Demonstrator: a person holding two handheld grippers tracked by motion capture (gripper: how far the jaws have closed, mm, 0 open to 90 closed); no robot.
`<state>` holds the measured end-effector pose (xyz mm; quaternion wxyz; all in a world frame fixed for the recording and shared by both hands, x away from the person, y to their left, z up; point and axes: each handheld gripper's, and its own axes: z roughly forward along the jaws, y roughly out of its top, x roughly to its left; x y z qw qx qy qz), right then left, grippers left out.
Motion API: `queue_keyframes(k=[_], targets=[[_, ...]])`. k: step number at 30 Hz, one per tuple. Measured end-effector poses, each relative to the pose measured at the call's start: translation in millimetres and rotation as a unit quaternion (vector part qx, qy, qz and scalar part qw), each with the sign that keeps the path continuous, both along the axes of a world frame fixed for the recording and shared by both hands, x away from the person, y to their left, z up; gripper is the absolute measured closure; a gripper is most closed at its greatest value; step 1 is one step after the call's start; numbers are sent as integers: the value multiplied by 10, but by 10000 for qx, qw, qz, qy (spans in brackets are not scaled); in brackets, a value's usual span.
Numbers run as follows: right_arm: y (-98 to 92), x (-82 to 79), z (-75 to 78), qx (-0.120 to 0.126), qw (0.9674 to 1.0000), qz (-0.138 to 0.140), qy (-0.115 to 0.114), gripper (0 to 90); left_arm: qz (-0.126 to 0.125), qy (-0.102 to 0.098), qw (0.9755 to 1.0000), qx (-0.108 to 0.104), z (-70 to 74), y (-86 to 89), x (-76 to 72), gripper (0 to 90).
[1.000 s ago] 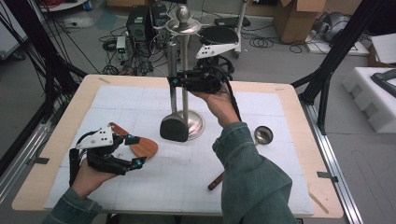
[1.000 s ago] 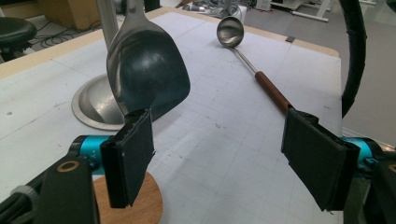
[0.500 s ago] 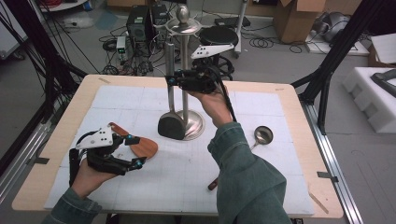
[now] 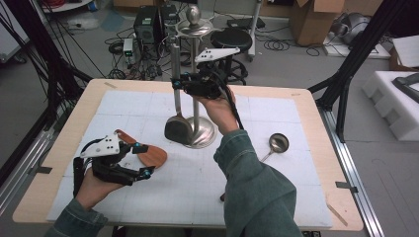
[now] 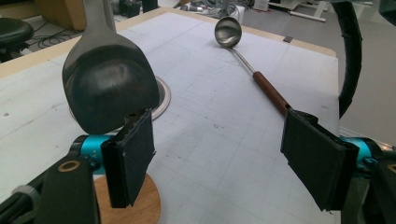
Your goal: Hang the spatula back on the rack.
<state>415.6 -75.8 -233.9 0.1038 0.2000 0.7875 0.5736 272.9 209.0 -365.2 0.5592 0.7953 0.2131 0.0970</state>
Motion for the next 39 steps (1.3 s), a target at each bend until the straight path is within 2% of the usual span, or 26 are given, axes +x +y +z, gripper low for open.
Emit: queue_keyframes(k=[6,8,11,20,23,31,35,39], targets=[[-21,-6,2,-9,10000,-34,15,738,-17,10,10000,8,-2,-7,-4,262],[-47,-6,14,51,10000,-26,-11,696,-5,0,10000,12,-1,-6,-4,262],[-90,-25,39,27,10000,-7,-14,682,-1,6,10000,6,-1,-8,-5,261],[-275,-77,103,161,9999,41,-27,647,-2,3,10000,18,-1,3,-2,261],[-349,-104,145,225,9997,76,-59,678,11,15,10000,10,-3,8,-1,262],[-558,-184,275,323,9991,209,-183,897,12,0,10000,0,1,13,-1,262],[-617,-193,328,366,9987,326,-150,899,24,16,10000,-20,-1,15,-1,261],[-663,-195,397,410,9985,304,-183,900,23,1,10000,-15,-1,23,5,261]])
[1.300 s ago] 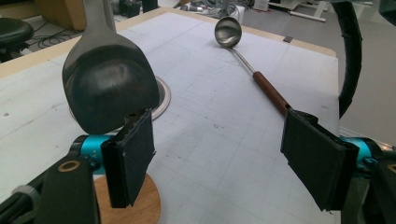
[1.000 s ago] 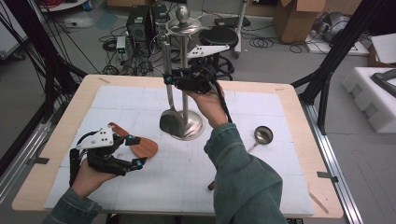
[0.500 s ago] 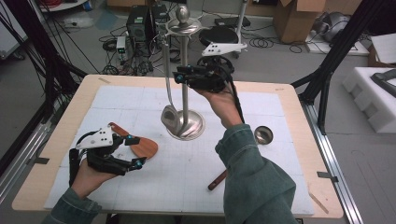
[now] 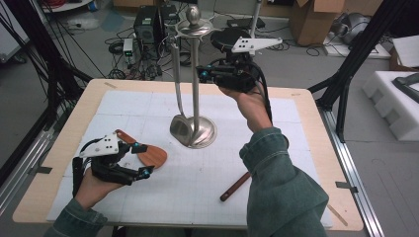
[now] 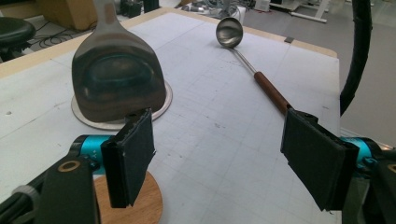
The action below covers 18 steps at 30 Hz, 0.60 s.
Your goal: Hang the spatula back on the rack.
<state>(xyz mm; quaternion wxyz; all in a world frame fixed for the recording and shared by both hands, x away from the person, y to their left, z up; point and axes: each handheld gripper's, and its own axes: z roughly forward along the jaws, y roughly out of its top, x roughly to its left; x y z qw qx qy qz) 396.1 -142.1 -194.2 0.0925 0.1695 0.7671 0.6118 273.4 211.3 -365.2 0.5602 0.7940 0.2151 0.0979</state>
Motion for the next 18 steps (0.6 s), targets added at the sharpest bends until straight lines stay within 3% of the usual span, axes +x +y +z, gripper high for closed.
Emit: queue_keyframes(k=[8,18], targets=[[-56,-1,198,65,9999,107,-113,900,1,-2,10000,-19,5,6,-1,262],[-137,36,422,135,9996,28,-243,900,16,14,10000,-45,4,21,9,262]])
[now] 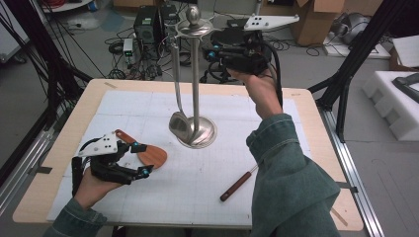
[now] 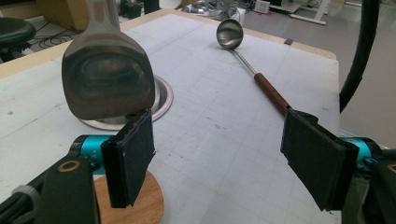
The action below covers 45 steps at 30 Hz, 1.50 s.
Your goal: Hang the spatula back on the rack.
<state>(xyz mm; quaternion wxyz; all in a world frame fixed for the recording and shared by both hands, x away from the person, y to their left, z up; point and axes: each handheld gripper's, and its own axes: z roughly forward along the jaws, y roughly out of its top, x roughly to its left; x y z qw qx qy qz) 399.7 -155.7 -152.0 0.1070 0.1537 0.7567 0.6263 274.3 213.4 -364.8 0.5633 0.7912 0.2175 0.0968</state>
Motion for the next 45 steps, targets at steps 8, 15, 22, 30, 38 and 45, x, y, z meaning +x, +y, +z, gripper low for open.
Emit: queue_keyframes(k=[8,15,22,30,38,45], targets=[[-16,19,80,-42,10000,-26,-29,900,-14,11,10000,-3,-1,0,2,262],[-54,25,91,40,10000,-58,-24,900,-16,8,10000,-2,0,2,3,262],[-9,28,97,27,10000,-57,-45,900,-6,8,10000,-26,2,9,2,262],[35,12,110,-13,10000,-28,-83,900,-1,-1,10000,-35,5,13,3,262],[89,-11,118,-34,10000,14,-91,900,-1,-1,10000,-34,5,13,3,262],[125,-32,123,-25,9999,-5,-114,900,-3,-5,10000,-28,5,10,2,264]])
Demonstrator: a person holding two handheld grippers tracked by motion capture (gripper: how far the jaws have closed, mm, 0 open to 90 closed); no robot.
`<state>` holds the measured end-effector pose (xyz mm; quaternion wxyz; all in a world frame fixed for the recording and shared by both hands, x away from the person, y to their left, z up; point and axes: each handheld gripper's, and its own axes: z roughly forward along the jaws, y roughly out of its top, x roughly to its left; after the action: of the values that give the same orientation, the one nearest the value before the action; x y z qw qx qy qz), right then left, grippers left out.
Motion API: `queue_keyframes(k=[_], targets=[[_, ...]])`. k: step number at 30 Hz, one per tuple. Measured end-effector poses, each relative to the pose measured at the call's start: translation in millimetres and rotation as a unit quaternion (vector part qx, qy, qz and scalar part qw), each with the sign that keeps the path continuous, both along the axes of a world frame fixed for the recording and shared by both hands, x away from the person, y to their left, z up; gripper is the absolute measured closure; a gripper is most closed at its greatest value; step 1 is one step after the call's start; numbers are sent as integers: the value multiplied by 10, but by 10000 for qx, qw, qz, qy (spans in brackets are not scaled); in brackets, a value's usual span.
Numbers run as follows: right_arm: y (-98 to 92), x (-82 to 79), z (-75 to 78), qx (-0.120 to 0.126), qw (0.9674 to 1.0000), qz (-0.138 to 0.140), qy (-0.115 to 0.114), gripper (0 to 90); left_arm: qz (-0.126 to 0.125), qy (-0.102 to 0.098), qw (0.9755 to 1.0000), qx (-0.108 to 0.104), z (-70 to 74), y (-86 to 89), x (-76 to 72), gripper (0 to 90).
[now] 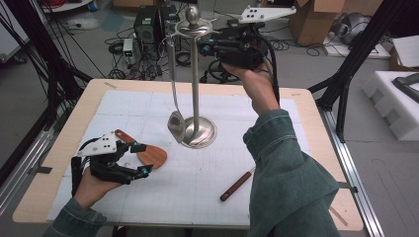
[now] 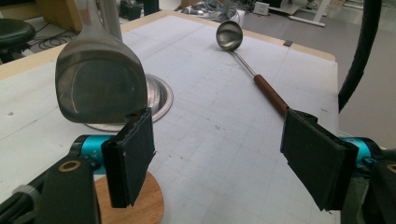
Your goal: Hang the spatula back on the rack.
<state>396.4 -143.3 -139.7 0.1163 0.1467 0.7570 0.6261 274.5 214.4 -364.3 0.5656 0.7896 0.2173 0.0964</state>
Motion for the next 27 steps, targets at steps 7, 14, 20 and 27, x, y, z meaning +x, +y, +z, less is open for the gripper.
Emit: queue_keyframes(k=[7,14,20,27], targets=[[66,-19,9,-11,10000,0,-32,900,-4,2,10000,4,-1,-2,-1,264],[204,-45,38,-144,9998,94,-106,900,-10,-12,10000,-2,9,6,-10,264],[96,-54,60,-111,9999,1,-114,900,0,-15,10000,-5,12,16,-8,264],[55,-13,26,-161,9997,-156,-82,900,12,-18,10000,1,10,11,-8,264]])
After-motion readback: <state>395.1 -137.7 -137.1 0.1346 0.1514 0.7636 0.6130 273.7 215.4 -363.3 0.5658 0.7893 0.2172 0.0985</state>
